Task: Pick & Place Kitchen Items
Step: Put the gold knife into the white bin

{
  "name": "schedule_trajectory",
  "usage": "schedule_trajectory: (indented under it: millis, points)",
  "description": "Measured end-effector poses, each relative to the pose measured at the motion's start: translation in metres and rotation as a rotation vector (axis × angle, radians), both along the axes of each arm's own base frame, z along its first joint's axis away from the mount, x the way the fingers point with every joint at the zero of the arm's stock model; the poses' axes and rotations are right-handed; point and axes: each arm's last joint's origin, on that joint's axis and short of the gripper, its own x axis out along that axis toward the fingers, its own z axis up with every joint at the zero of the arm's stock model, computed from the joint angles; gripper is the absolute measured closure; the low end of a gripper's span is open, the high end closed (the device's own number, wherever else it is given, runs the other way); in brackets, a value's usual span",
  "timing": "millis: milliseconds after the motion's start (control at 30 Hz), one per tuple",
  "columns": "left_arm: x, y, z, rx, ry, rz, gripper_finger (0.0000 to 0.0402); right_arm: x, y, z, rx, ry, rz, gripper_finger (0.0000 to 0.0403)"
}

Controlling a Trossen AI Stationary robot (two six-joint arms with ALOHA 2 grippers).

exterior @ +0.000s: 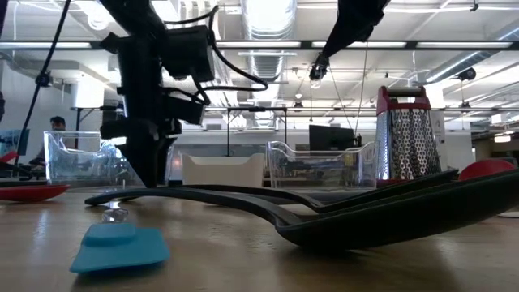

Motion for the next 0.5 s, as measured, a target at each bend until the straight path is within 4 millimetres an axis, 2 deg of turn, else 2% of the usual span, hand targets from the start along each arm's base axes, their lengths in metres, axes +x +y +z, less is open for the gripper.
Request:
schedule_trajectory:
  millis: [333,500]
  points:
    - [0.005,0.004,-0.014,0.000,0.041,0.007,0.0206,-0.001,0.000,-0.006,-0.001,0.019,0.000,0.0369]
    - [0.005,0.005,-0.016,-0.010,0.047,0.007,0.0236,-0.001,0.000,-0.007,-0.001,0.020,0.000,0.0369]
